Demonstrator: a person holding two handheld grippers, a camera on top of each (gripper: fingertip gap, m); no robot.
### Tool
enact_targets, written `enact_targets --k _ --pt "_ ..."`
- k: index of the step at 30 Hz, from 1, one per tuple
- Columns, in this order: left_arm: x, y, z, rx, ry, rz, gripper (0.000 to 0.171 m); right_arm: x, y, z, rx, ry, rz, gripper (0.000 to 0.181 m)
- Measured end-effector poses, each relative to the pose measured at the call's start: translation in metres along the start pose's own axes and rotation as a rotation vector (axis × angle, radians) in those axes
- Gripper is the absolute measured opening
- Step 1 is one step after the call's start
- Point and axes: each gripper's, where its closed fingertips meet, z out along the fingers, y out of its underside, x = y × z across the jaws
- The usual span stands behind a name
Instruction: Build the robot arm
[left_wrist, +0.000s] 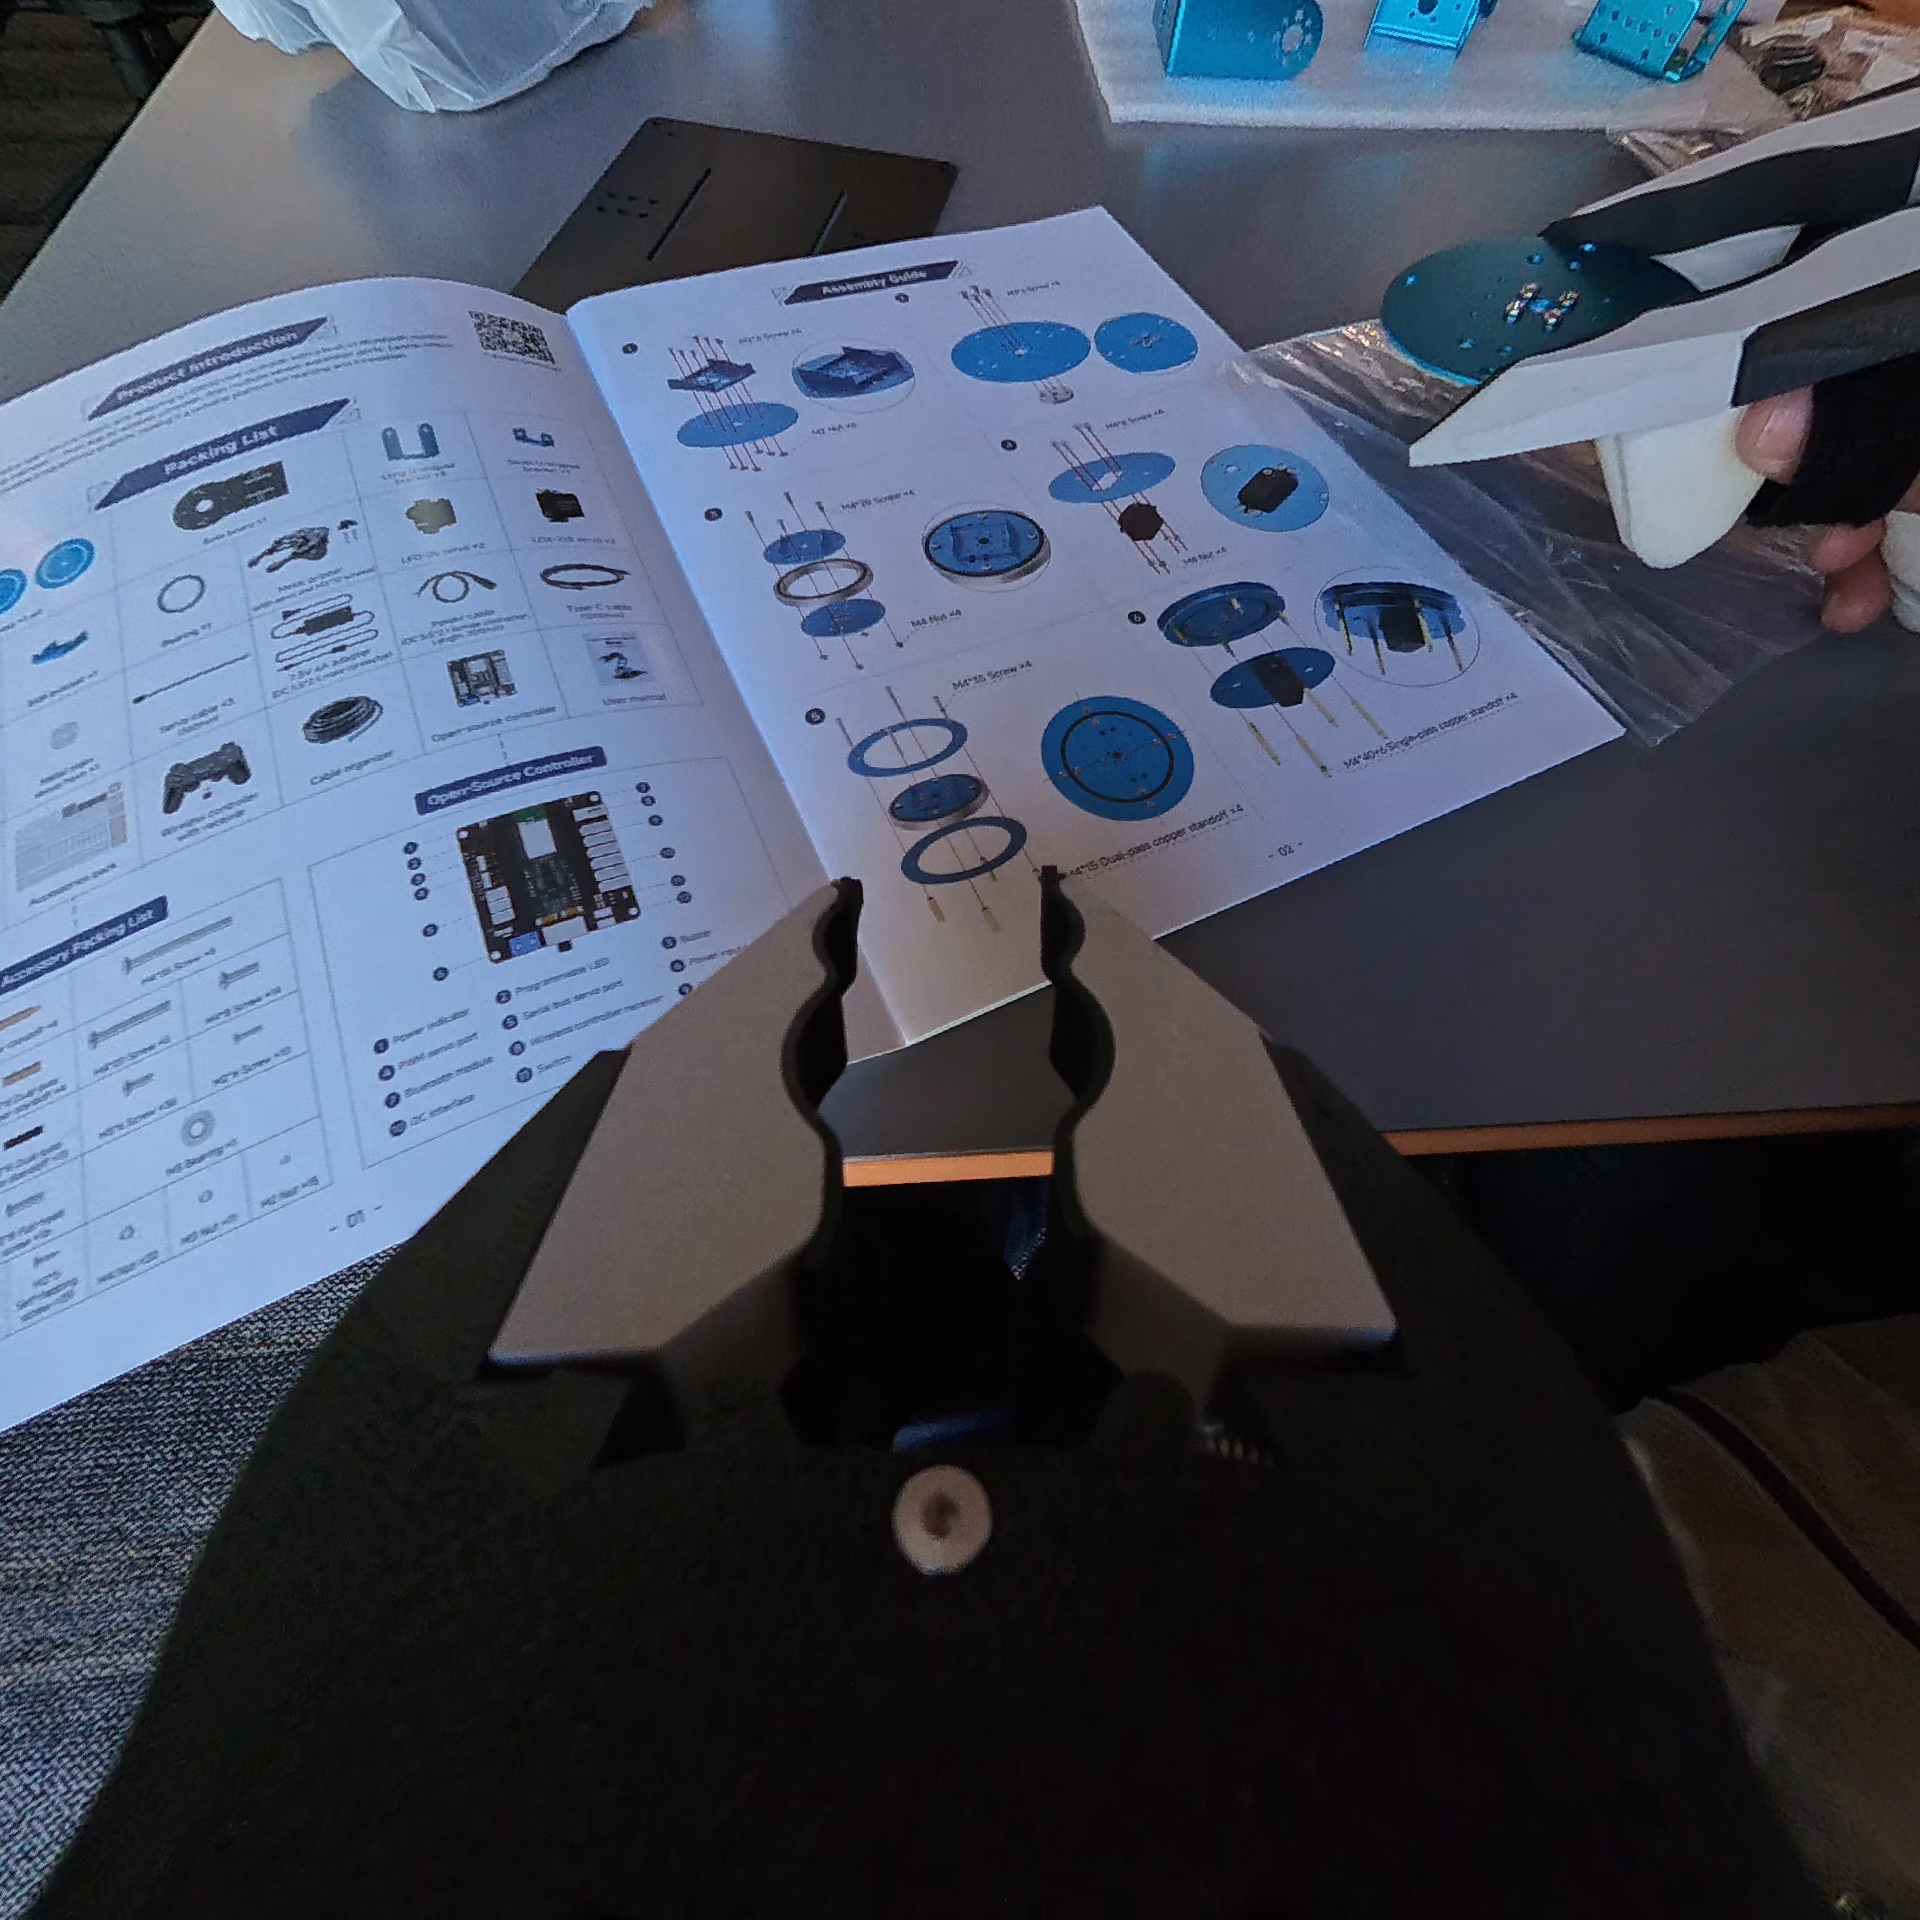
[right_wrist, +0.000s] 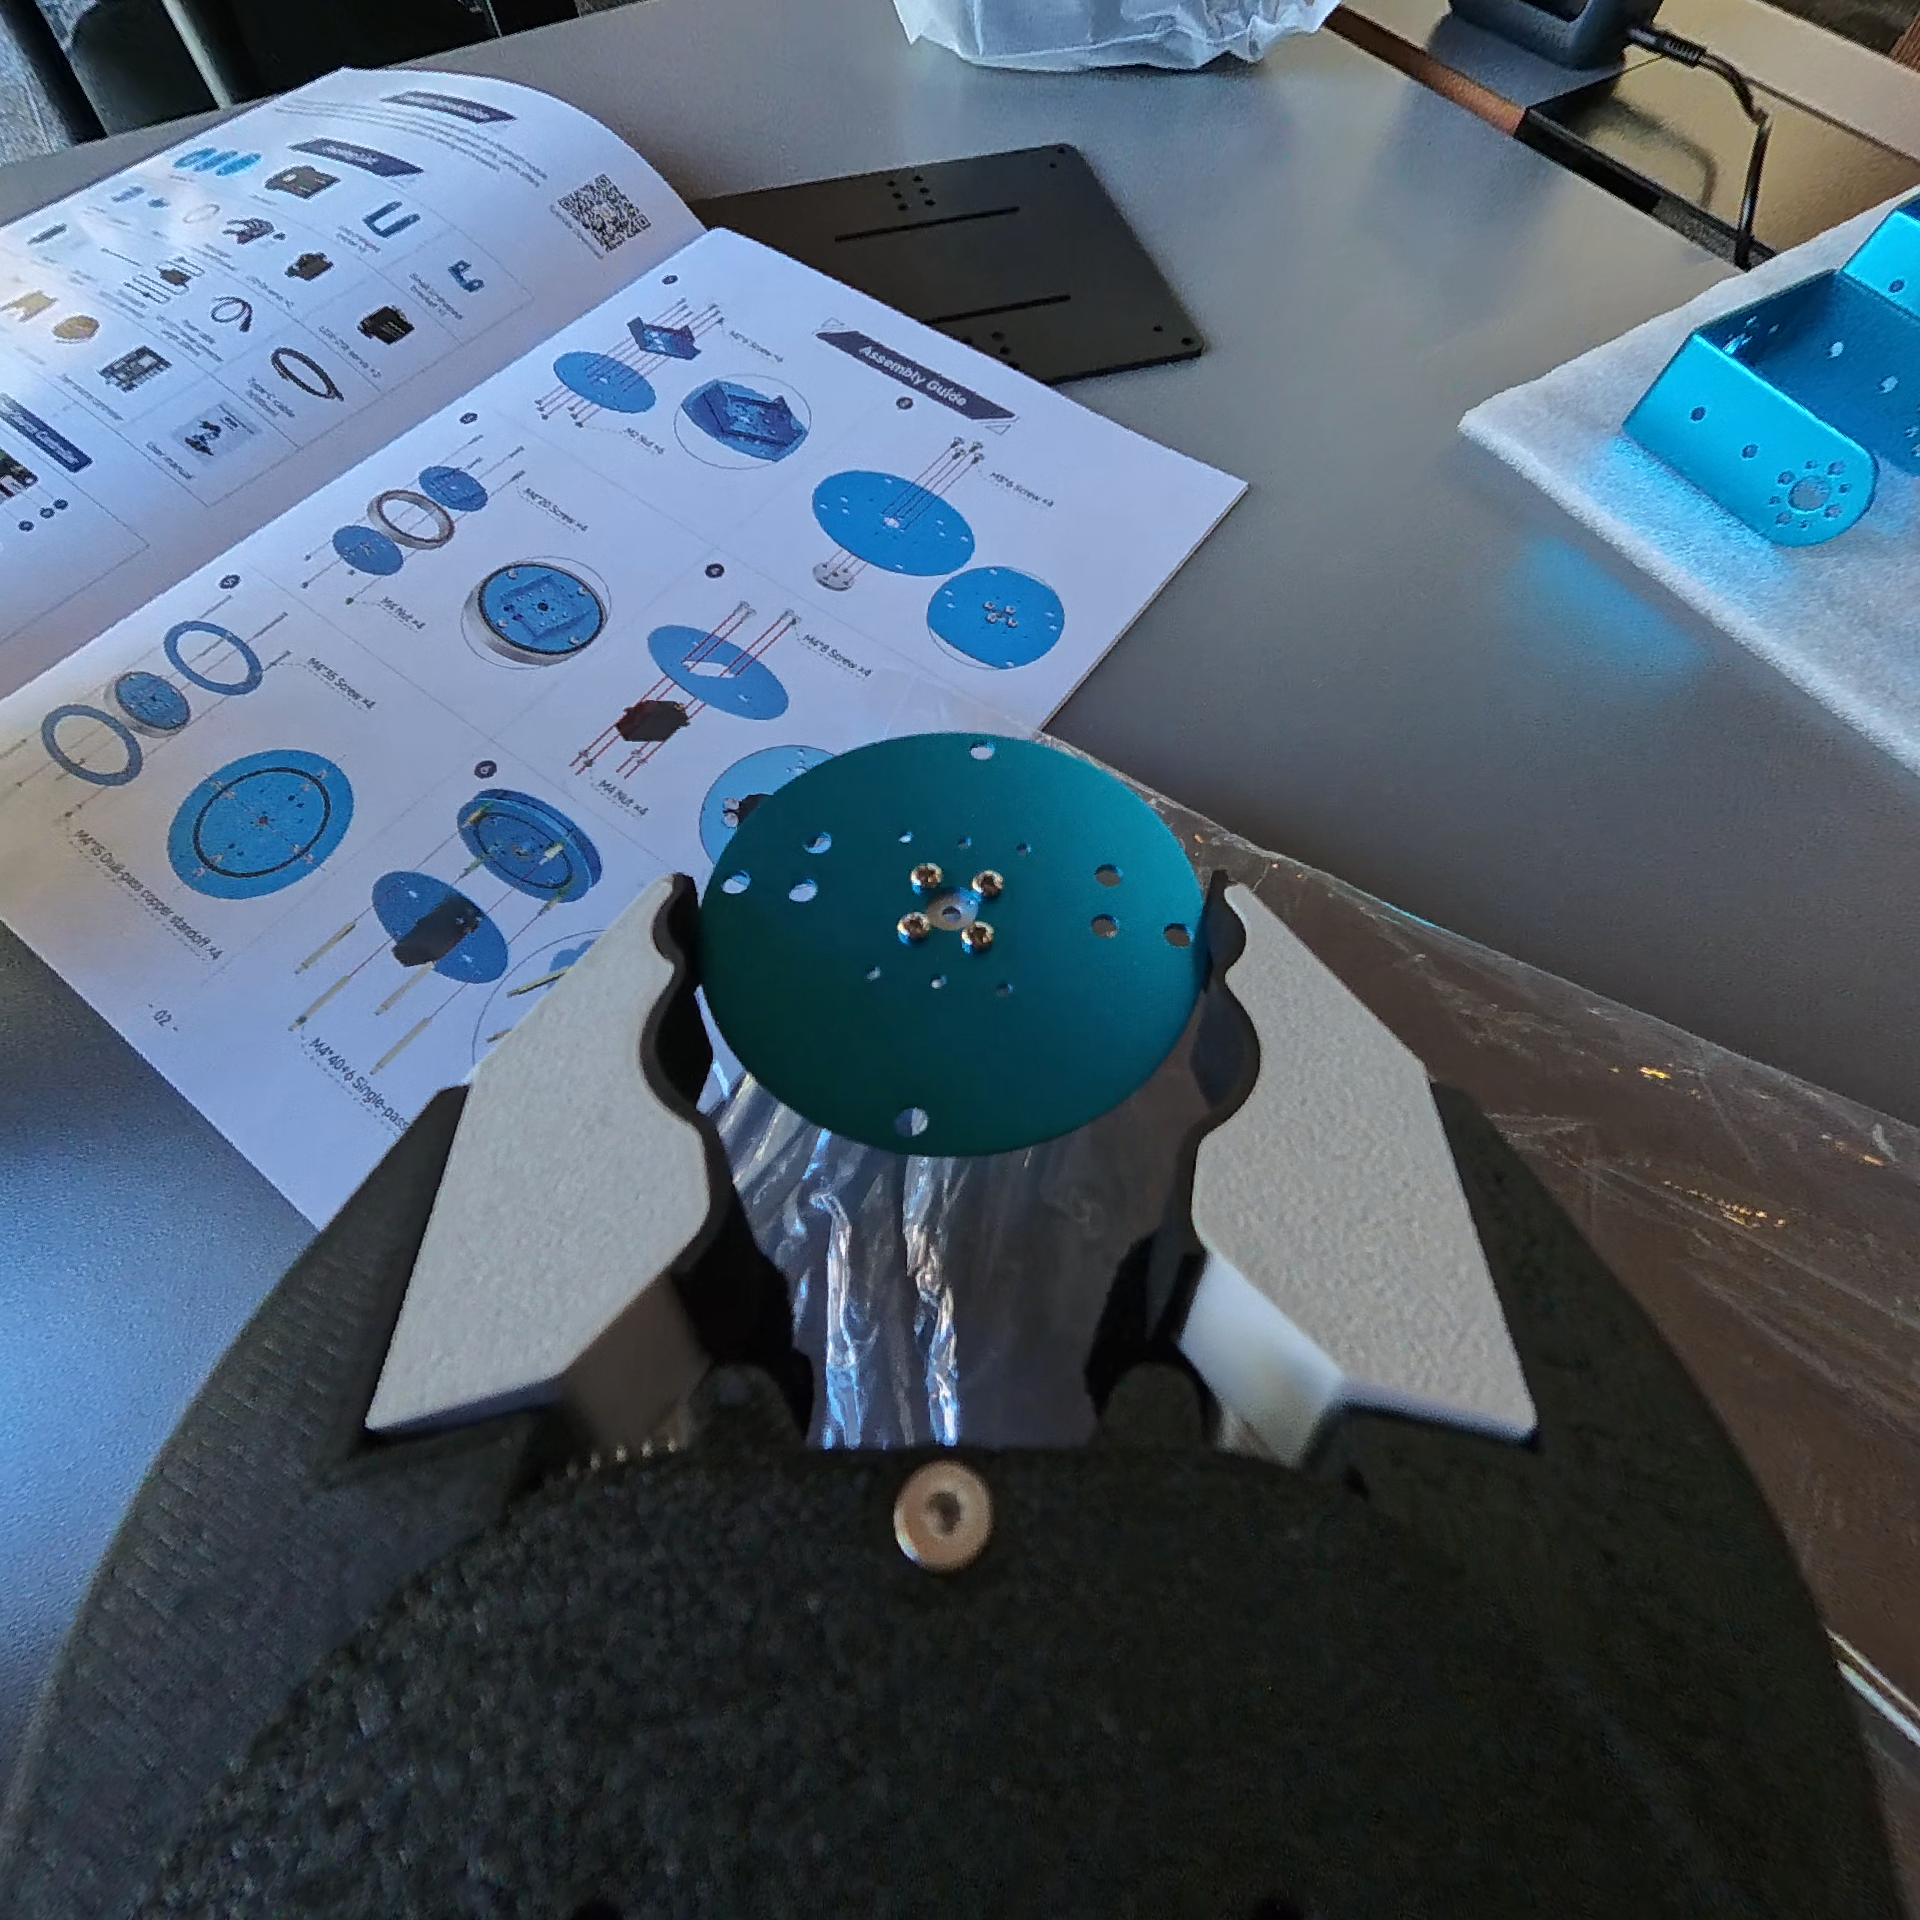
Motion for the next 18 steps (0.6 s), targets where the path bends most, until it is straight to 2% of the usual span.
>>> enact_targets --k 18 --pt "0.0018 0.0005 0.0015 -0.006 0.004 0.012 0.035 -0.0037 0.0011 0.0014 -0.007 -0.012 -0.009 0.094"
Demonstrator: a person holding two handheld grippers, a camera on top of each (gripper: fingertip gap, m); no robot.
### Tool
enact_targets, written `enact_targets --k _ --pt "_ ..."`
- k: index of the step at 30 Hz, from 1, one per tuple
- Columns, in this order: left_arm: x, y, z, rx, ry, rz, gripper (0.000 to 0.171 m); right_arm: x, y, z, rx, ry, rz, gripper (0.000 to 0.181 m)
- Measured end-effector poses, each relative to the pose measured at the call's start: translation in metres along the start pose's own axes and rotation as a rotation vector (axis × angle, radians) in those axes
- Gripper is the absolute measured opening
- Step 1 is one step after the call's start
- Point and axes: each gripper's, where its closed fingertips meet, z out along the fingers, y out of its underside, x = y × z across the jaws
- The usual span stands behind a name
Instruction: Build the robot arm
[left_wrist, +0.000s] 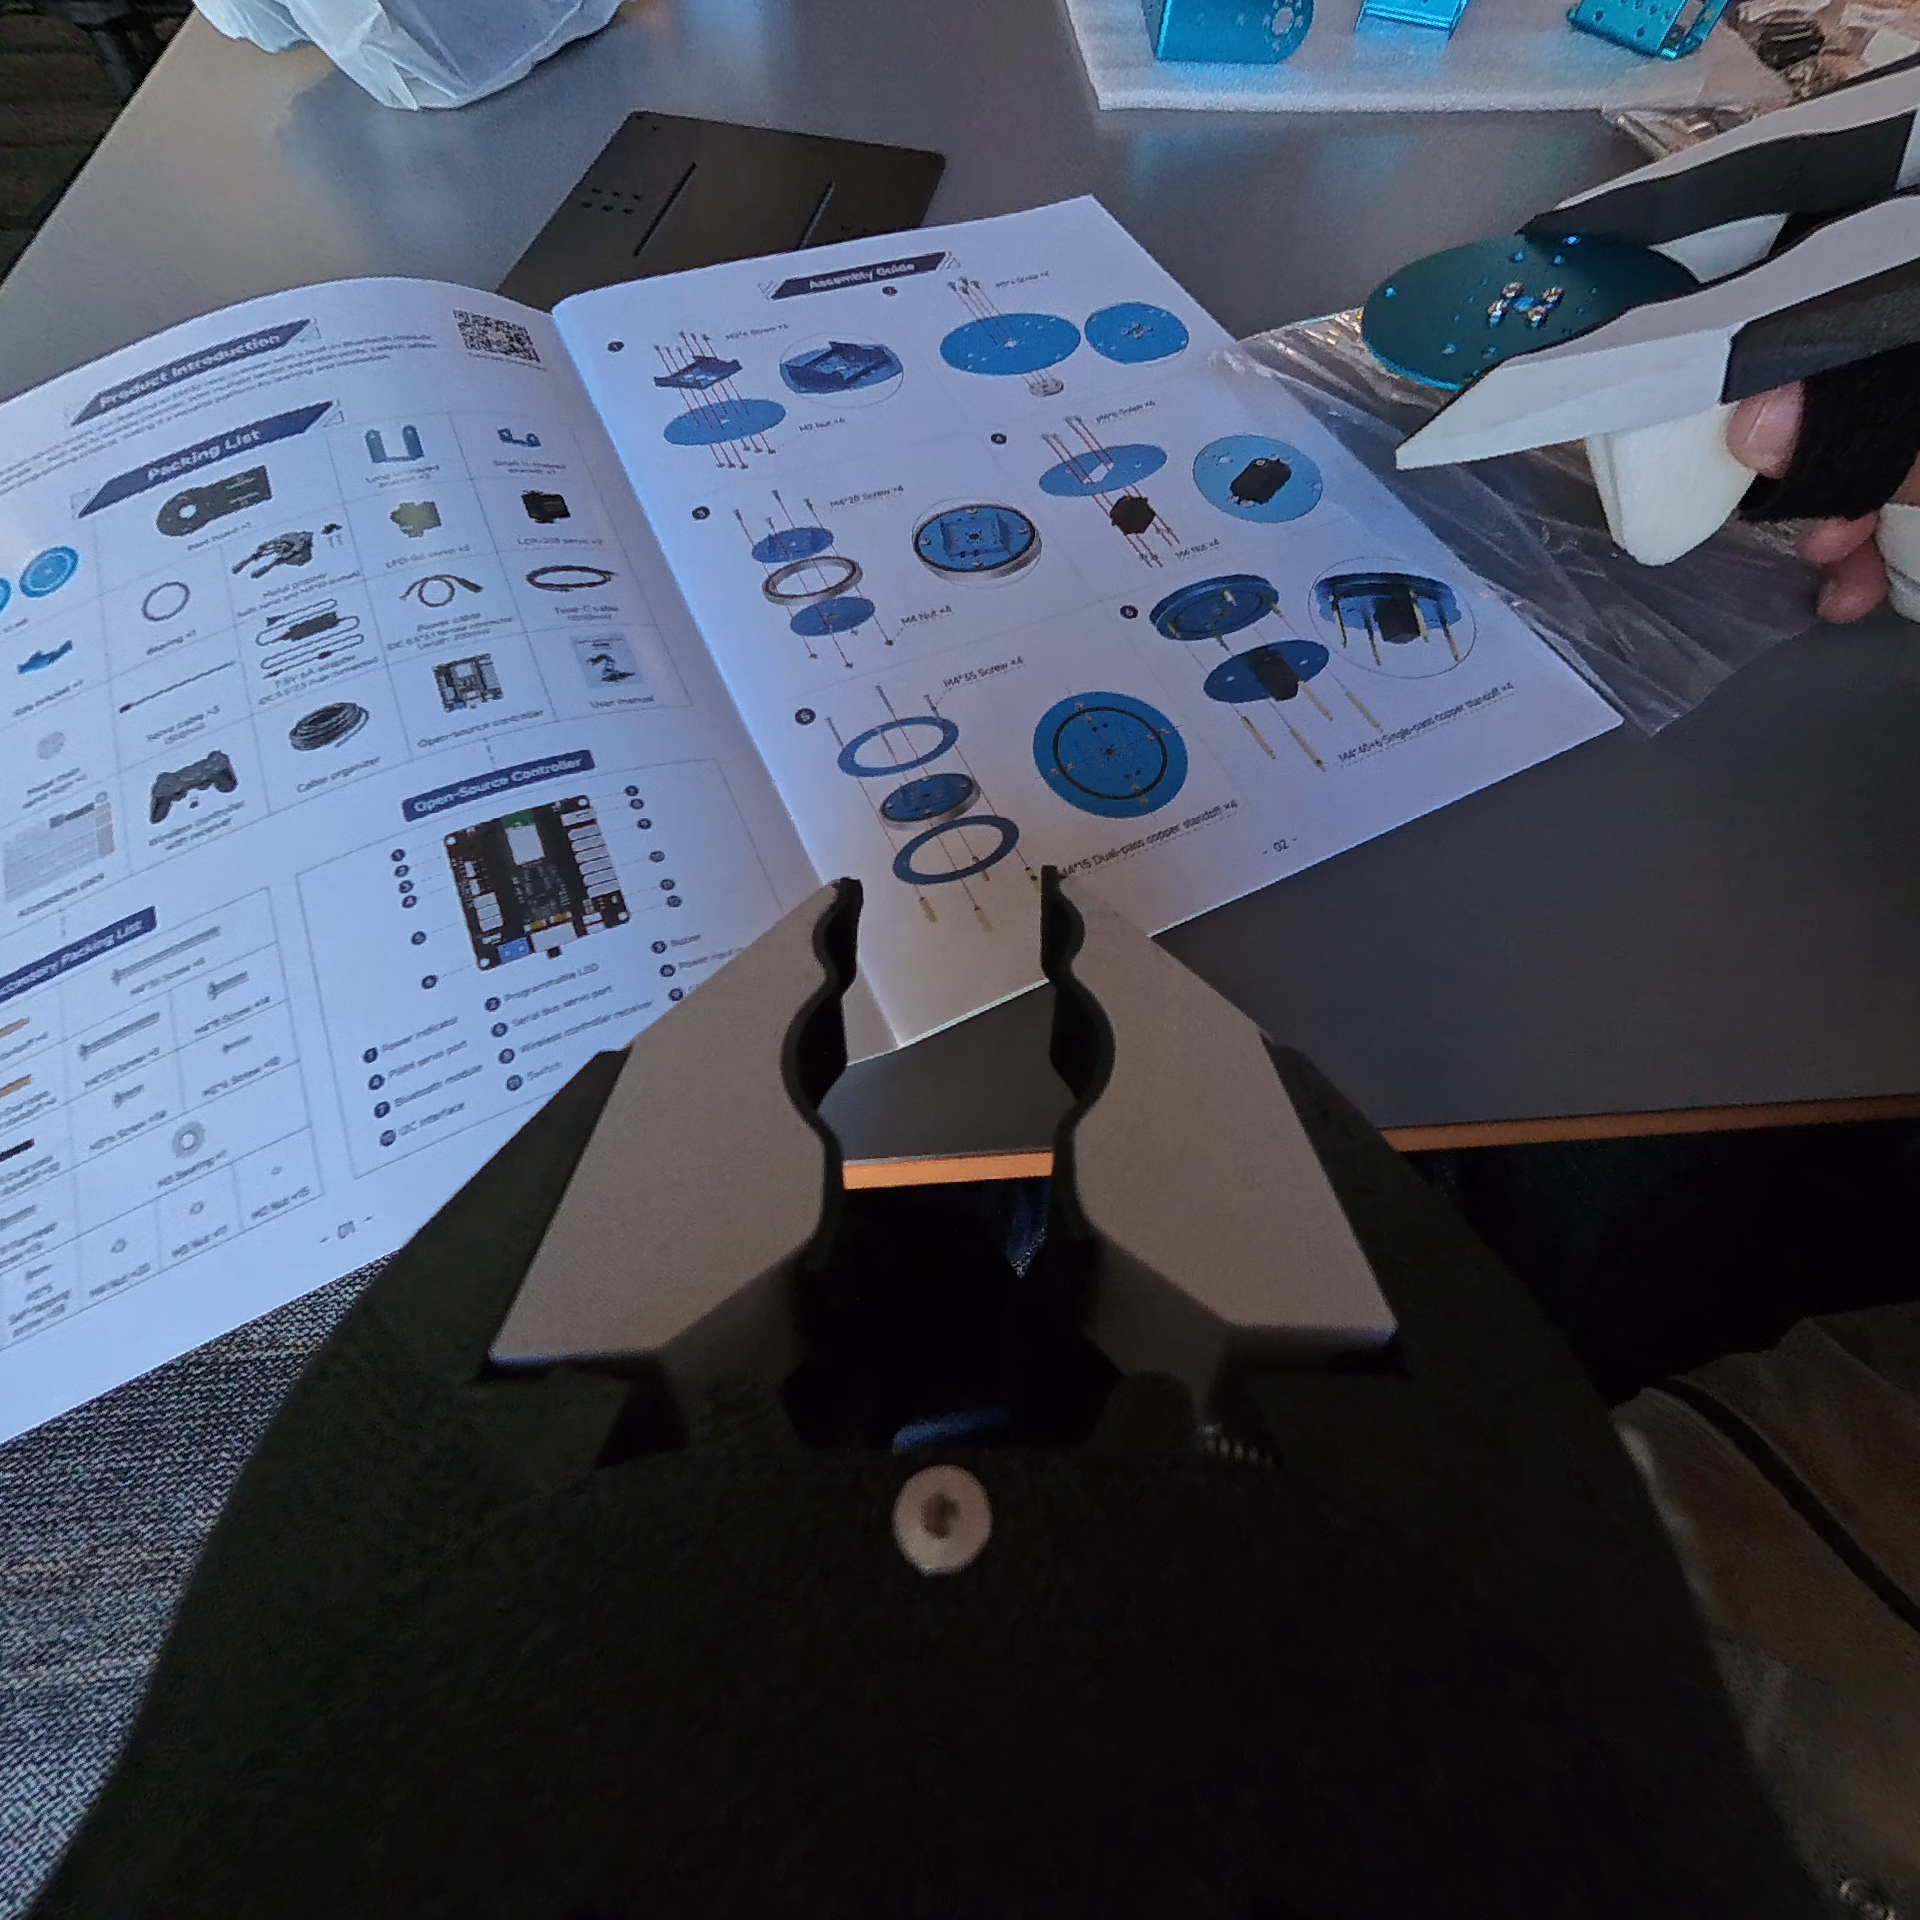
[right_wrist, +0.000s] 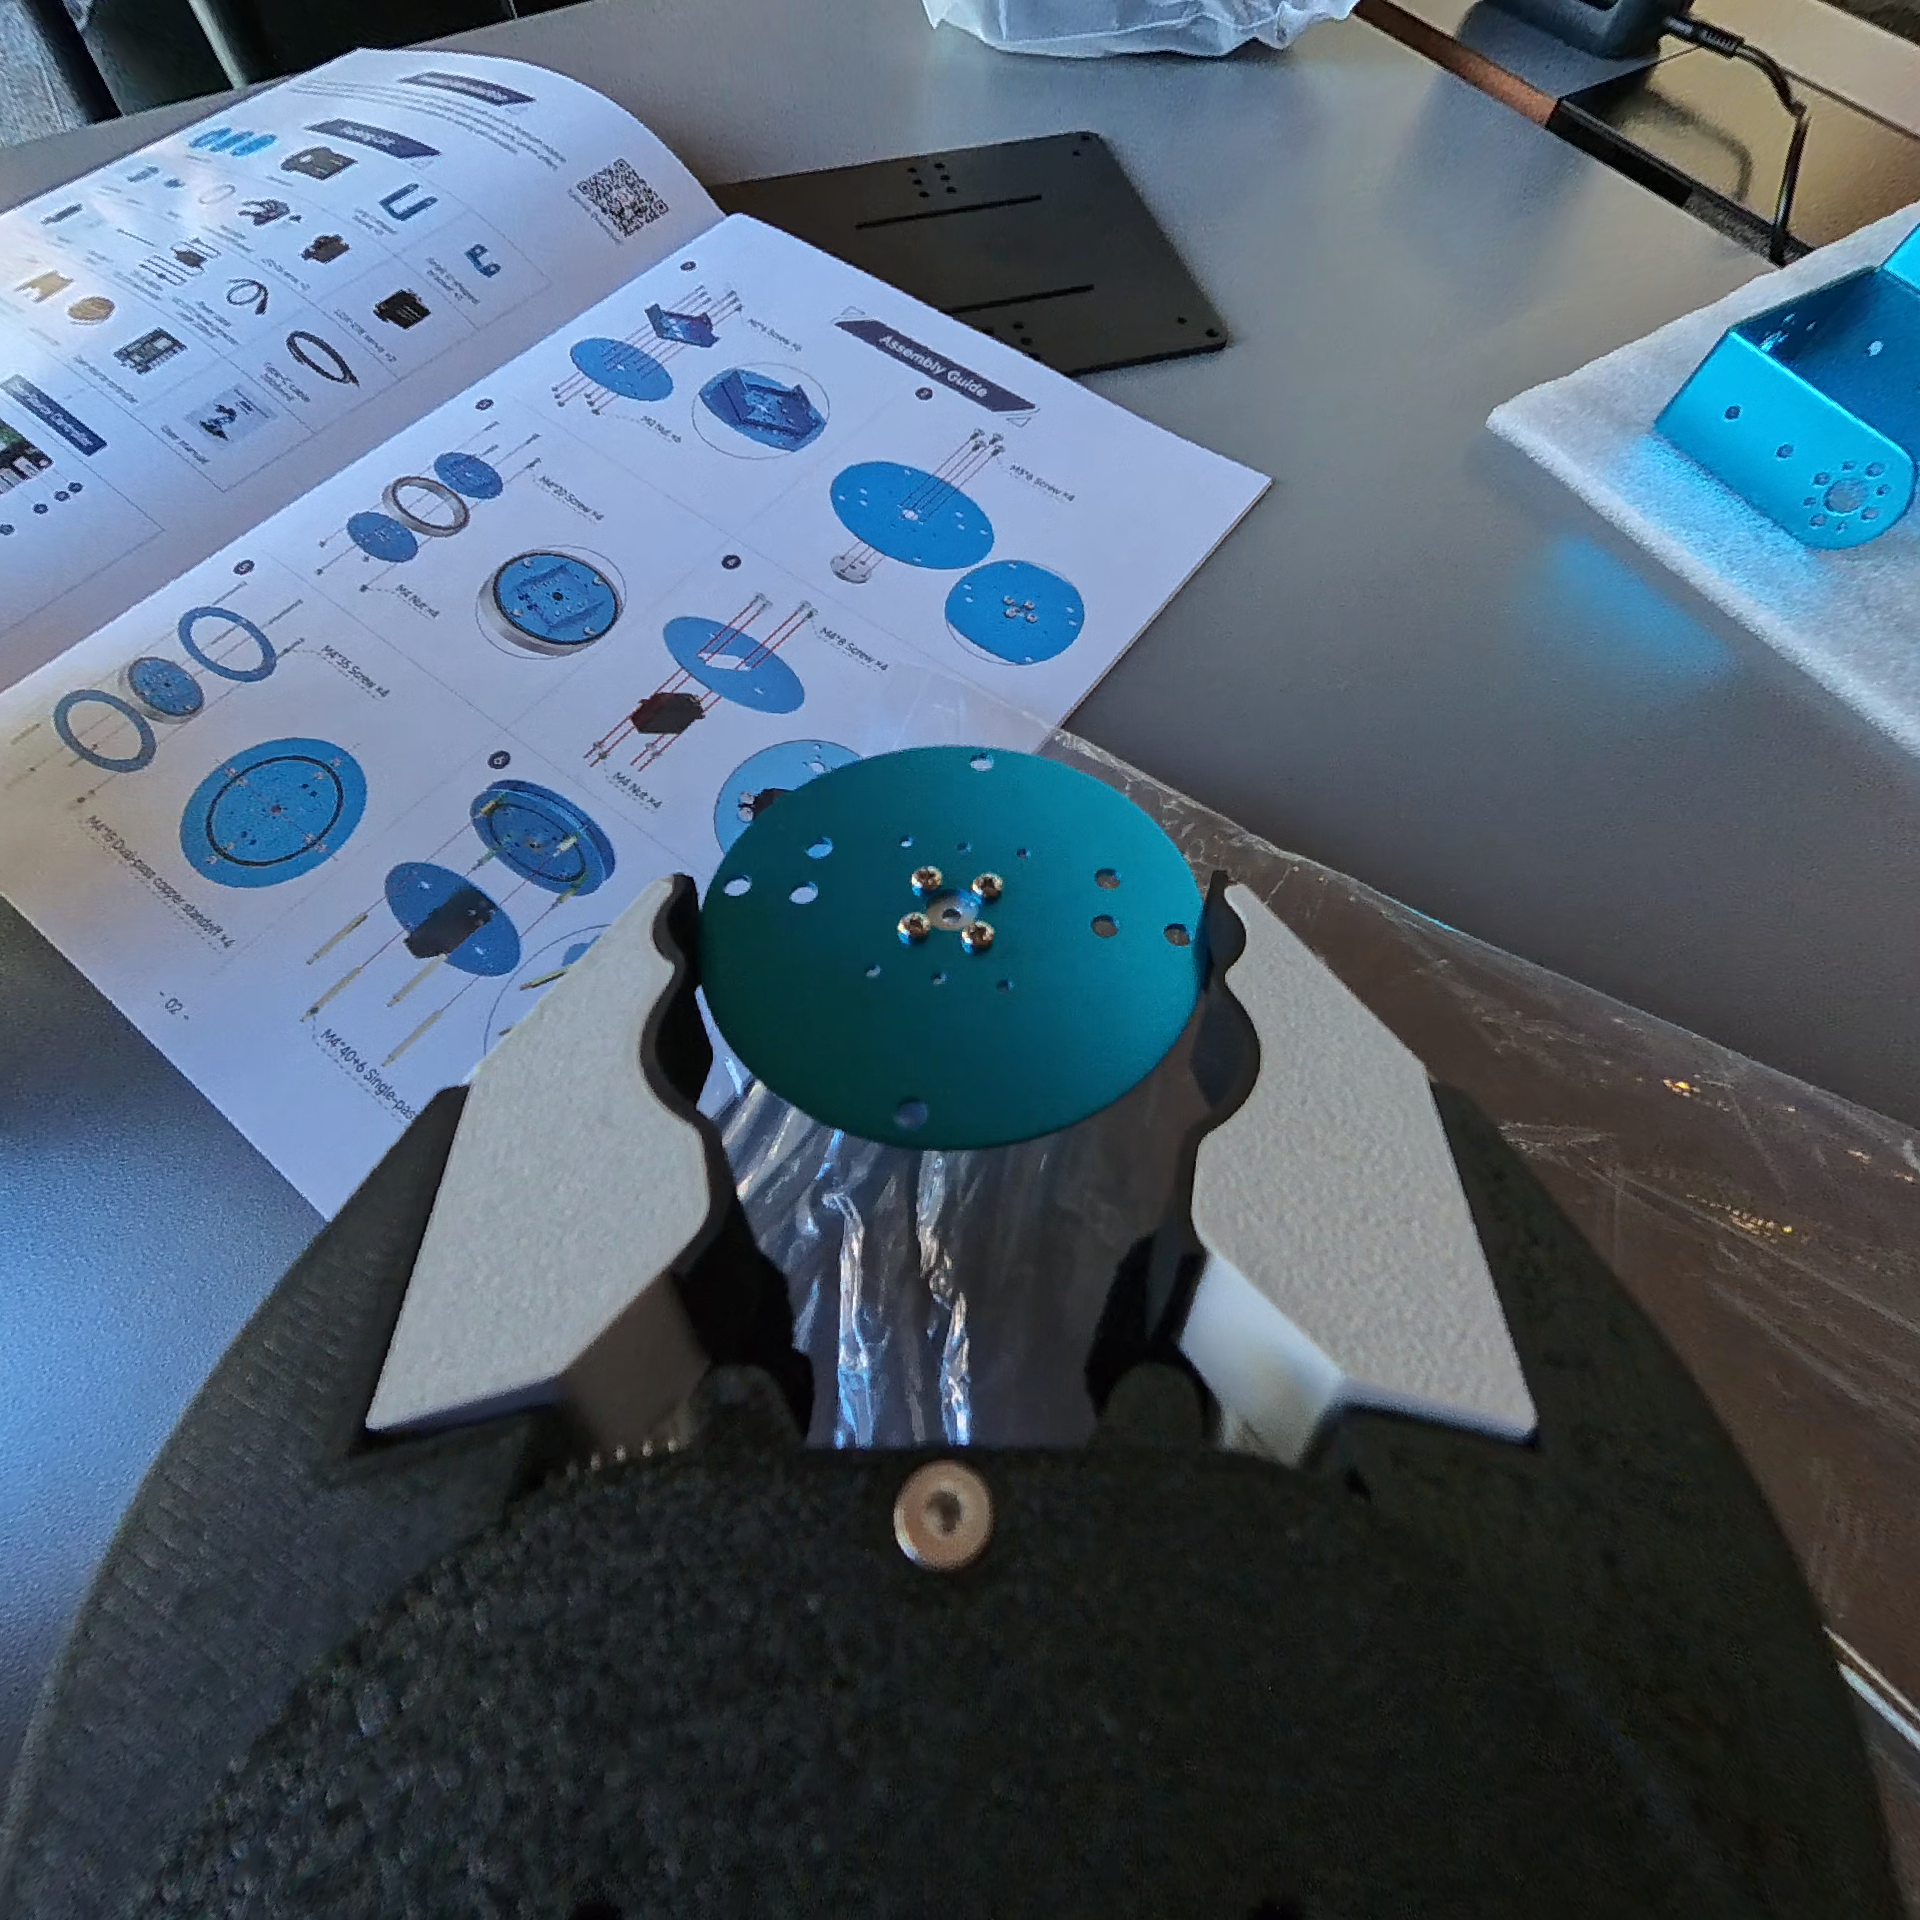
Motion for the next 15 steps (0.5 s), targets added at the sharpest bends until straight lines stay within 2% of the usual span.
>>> enact_targets --k 13,15 --pt "0.001 0.000 0.000 -0.001 -0.001 0.006 0.035 0.008 0.003 -0.006 -0.020 0.003 -0.015 0.094" --pt "0.002 -0.001 0.000 -0.001 0.001 0.010 0.035 0.015 0.007 -0.014 -0.034 -0.058 -0.020 0.094"
